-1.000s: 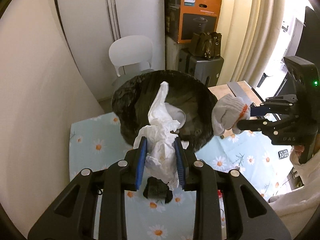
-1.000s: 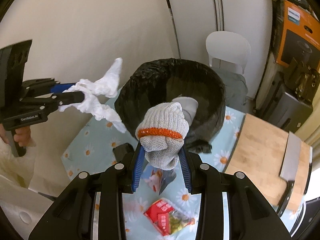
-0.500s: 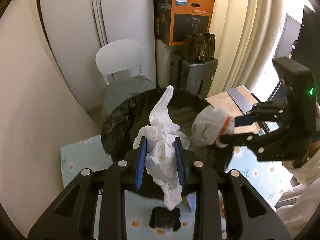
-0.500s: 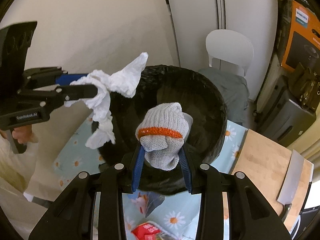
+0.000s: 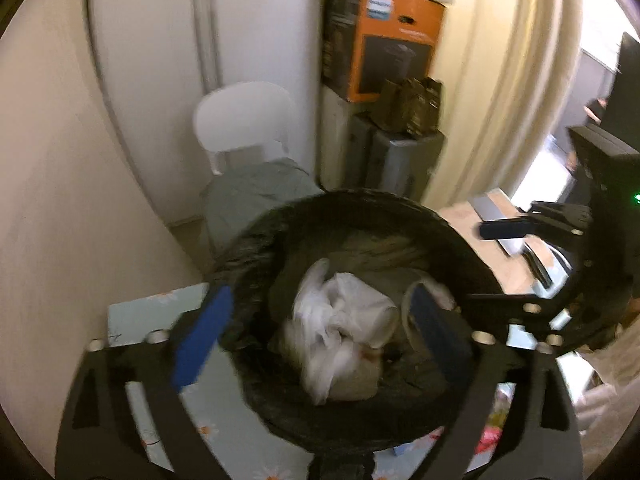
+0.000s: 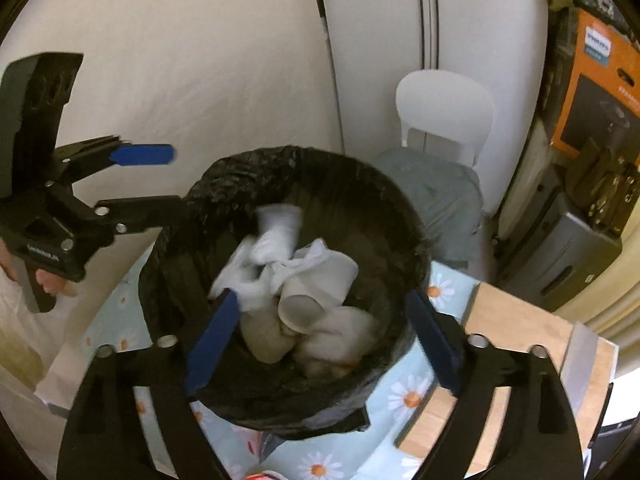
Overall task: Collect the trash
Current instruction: 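Open both tools to drop the tissue and glove into the bin, then move both open tools back from the bin toward the remaining trash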
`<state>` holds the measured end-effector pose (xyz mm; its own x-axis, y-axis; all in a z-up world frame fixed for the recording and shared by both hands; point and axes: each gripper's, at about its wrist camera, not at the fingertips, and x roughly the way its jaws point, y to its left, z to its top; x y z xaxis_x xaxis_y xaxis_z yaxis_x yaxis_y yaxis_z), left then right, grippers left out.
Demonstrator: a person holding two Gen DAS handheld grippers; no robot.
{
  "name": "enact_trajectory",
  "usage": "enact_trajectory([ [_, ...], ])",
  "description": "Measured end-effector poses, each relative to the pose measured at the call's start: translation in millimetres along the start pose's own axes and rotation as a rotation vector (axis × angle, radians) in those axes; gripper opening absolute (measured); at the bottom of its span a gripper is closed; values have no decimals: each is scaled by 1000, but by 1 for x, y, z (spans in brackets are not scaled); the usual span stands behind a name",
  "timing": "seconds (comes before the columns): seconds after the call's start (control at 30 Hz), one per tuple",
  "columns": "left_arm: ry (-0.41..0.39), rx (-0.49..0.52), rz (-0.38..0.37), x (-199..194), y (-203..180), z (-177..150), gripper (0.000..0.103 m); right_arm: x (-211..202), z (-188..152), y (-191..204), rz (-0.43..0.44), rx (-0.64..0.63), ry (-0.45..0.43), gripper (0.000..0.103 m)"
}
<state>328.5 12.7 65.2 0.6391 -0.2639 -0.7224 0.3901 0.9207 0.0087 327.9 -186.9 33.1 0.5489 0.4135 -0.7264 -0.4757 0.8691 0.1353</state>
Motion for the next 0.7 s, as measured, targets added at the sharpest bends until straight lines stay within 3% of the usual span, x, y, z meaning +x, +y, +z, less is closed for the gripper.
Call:
enact_trajectory([
  [0.33, -5, -127, 97, -39, 16, -31, 97, -33, -25, 8, -28, -4, -30, 89],
  [0.7, 23, -168, 144, -84, -11, -83, 97, -61, -78, 32, -22, -31, 29, 89],
])
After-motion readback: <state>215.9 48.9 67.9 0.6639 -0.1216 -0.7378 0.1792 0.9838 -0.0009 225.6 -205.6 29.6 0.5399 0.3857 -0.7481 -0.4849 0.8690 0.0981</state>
